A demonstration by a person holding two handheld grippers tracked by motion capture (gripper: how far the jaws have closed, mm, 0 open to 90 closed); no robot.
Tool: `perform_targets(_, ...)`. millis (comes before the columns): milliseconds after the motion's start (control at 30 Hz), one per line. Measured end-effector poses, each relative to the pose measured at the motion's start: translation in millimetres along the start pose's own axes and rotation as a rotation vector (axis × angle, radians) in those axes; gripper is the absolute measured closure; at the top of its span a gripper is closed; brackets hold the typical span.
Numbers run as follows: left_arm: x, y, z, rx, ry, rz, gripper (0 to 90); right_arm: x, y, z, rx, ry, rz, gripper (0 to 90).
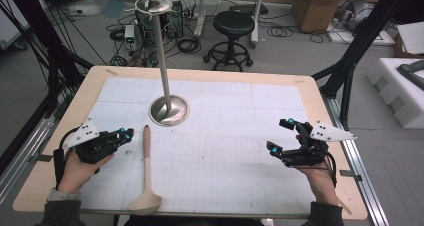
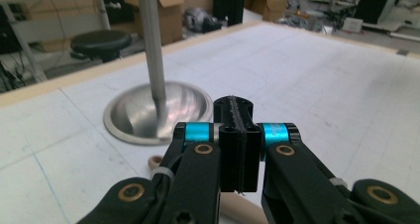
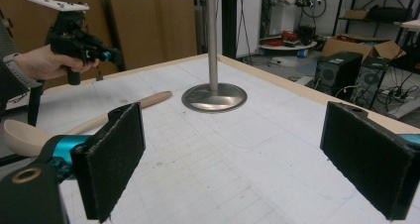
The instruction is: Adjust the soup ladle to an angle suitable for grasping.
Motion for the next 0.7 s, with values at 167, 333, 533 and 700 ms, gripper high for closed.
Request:
perform_targets(167,0.7,11.3,-6.9,0.054,0.0,0.015,89.7,0.3,0.8,-0.8,0.003,0.001,0.0,9.2)
perform_targets(333,5.6,21.6,-12.0,0.099,-0.014,0.046,89.7,-0.2,1.6,-1.4,0.001,0.001,0.002,9.2)
perform_targets(533,13.9,35.9,-19.2,0.155,-0.038,0.077,89.7,-0.7,2.1,-0.6,0.003,0.003,-0.003,9.2)
perform_targets(700,20.2,50.7,-25.3,0.221,-0.071,0.068,89.7,-1.1,2.4,-0.4,0.003,0.006,-0.006,9.2)
Point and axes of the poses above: each handheld gripper's, and its own axes: z roughly backward along the jaws, y roughly out of its underside, x roughly to its left, the point moved 10 cm from there along -z, roughly forward along the jaws, and after that the axes turned 14 degrees about -x, right-handed, at the moved point
